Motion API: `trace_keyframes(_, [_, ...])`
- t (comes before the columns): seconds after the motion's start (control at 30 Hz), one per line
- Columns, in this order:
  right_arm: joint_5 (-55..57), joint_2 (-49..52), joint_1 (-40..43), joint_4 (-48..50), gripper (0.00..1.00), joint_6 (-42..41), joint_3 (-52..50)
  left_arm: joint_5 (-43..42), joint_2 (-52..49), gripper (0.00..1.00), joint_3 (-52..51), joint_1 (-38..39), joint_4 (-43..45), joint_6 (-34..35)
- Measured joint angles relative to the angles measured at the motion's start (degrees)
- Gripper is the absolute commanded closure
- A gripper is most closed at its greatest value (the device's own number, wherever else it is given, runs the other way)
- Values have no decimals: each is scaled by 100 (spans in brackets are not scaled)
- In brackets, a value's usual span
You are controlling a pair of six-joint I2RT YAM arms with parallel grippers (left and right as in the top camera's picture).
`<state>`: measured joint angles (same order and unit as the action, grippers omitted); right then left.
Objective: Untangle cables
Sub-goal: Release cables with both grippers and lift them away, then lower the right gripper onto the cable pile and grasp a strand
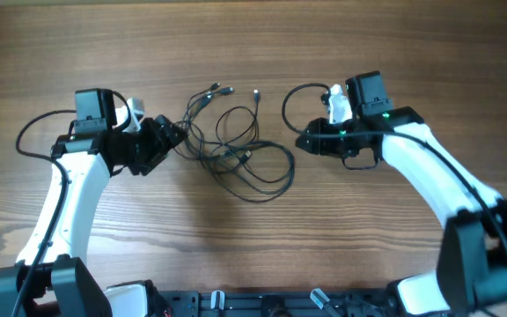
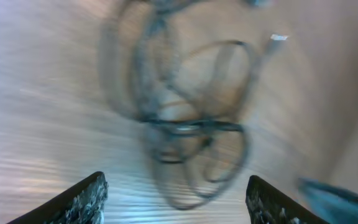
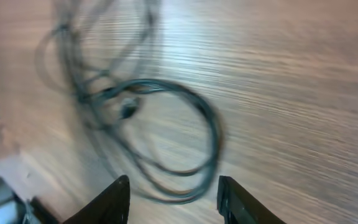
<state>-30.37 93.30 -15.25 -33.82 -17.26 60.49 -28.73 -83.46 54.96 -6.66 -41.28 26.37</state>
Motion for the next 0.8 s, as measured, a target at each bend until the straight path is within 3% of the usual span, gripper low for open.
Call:
trace_keyframes(0.3, [483, -101, -1314, 129, 47, 505, 42, 1735, 0, 27, -4, 0, -382, 267])
trace_keyframes(0.57, [1279, 413, -2321, 960, 46, 581, 42, 2079, 0, 25, -4, 0, -431, 361])
trace_keyframes(0.8, [1615, 1047, -2662, 1475, 48, 581, 42, 2142, 0, 24, -4, 0, -466, 393])
